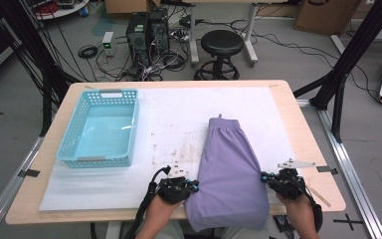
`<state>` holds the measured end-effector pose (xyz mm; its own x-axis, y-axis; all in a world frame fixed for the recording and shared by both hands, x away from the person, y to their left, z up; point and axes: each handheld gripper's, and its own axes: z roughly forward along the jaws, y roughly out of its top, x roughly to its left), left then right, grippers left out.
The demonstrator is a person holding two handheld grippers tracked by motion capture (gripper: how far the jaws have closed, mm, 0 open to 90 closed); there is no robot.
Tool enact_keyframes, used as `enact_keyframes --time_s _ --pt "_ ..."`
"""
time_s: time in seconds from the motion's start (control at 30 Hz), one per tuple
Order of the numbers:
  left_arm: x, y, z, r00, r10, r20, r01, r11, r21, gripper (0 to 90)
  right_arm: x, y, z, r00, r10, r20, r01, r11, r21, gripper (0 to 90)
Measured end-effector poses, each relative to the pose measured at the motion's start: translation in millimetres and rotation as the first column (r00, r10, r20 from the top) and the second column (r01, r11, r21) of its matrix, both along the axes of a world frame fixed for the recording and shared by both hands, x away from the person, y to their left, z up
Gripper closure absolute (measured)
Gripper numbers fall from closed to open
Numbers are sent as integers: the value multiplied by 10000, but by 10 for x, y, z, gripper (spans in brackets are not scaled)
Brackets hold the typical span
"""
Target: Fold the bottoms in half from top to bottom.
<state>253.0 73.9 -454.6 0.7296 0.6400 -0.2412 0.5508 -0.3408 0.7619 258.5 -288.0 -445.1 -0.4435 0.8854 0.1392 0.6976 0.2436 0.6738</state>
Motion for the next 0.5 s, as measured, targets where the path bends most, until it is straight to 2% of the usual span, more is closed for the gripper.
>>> enact_keyframes --time_s 0.07,0.13,0.23,0.3,0.4,0.5 --pt "-68 75 -27 10000 1 18 0 9996 -282 875 -104 39 4 9999 115 -46 -115 9999 -48 900" --pt "-87 103 -24 9999 -20 159 25 9996 -297 834 -172 80 22 9997 239 -46 -240 9996 -167 874" --pt "-44 121 6 9989 296 376 -281 9988 -400 632 -177 105 91 9996 57 289 -59 10000 39 728" --pt "39 125 43 9978 544 375 -514 9956 -779 580 -105 98 150 9975 -332 624 319 9993 209 634" --pt "207 74 109 9974 655 312 -630 9951 -759 569 66 102 192 9953 -594 769 562 9975 436 636" --pt "380 -16 166 9948 959 343 -927 9920 -852 569 250 147 197 9947 -557 864 524 9978 403 704"
